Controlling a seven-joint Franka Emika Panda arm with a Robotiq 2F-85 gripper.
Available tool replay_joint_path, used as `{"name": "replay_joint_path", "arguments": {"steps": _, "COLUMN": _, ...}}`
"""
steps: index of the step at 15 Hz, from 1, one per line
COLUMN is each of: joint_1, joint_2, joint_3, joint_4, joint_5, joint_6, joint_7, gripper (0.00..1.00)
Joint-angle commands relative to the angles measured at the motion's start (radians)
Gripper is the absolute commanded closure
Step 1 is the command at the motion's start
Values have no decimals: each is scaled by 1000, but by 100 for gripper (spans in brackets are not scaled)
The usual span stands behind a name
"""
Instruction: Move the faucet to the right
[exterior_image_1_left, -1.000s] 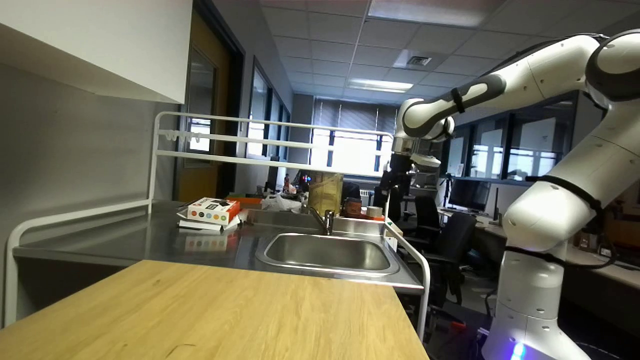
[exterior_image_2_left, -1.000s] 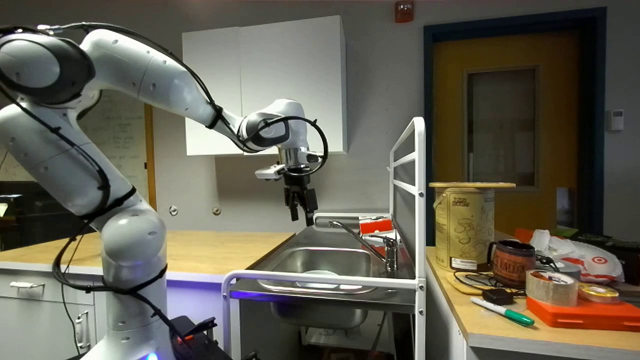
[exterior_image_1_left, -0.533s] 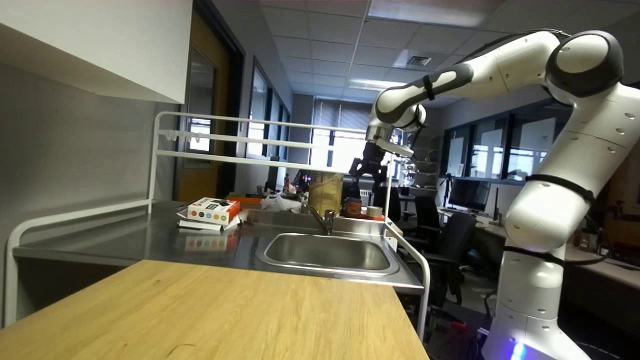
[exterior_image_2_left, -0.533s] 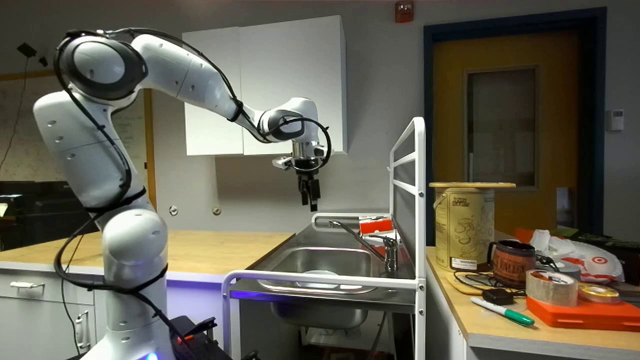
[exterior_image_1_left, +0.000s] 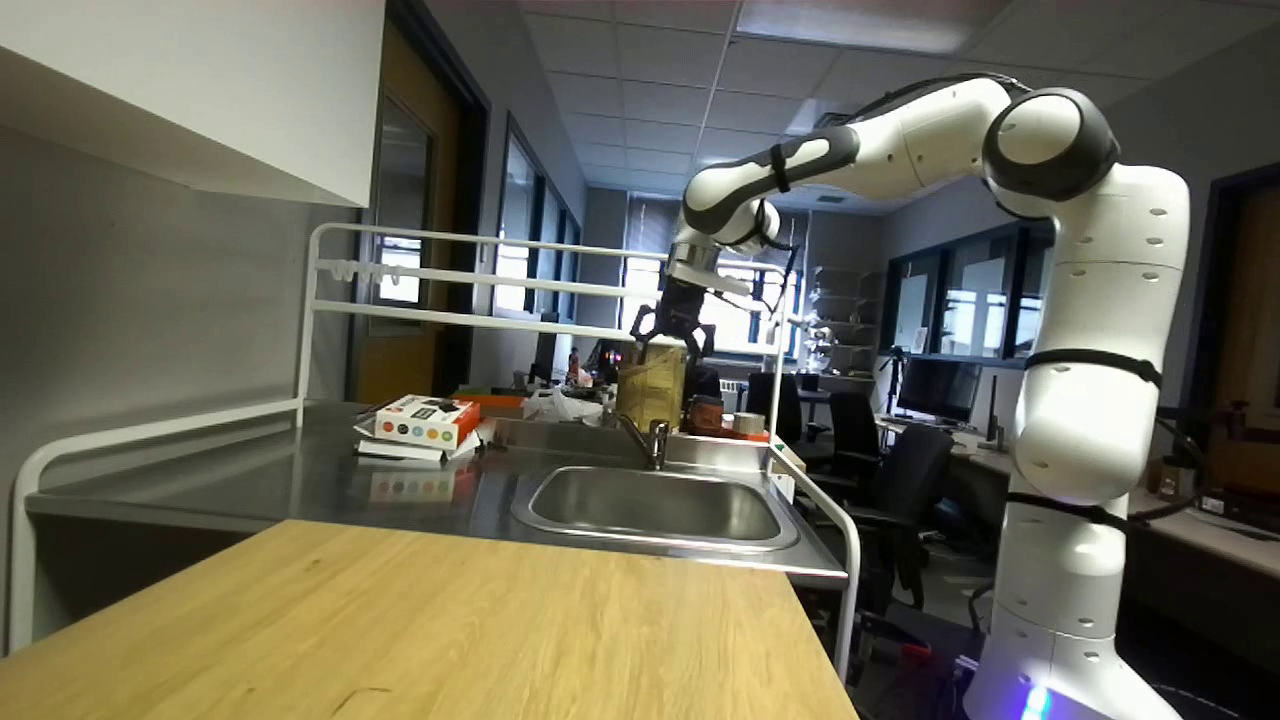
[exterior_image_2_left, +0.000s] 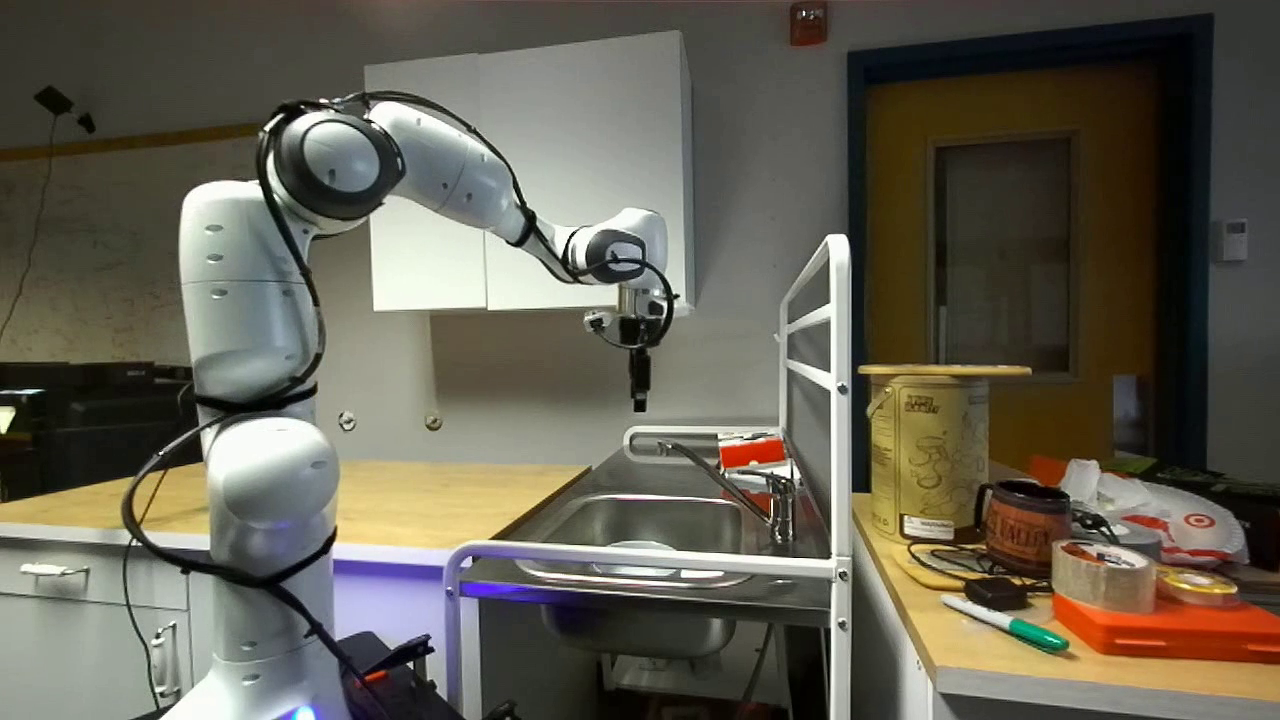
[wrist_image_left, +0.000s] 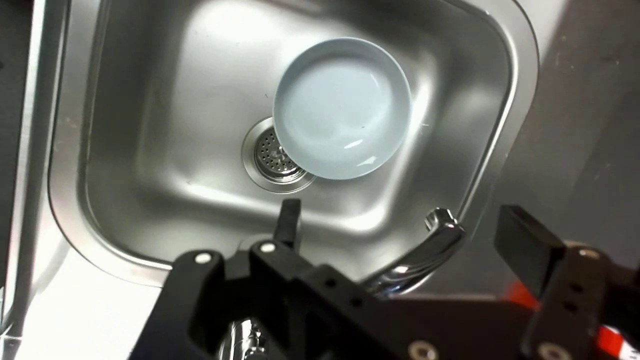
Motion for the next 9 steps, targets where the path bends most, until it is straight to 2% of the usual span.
{"name": "replay_joint_path", "arguments": {"steps": 1, "joint_1": 19, "joint_2": 186, "joint_3": 17, "joint_4": 243, "joint_5": -8, "joint_6": -102, "joint_7": 174, "gripper": 0}}
{"name": "replay_joint_path", "arguments": {"steps": 5, "joint_1": 53, "joint_2": 363, "joint_3": -6, "joint_4": 454, "joint_5": 11, "joint_6": -201, "joint_7": 308, "gripper": 0}}
{"name": "replay_joint_path", "arguments": {"steps": 9, "joint_1": 50, "joint_2": 521, "joint_3": -26, "joint_4": 617, "joint_5": 27, "joint_6": -325, "joint_7": 422, "gripper": 0}}
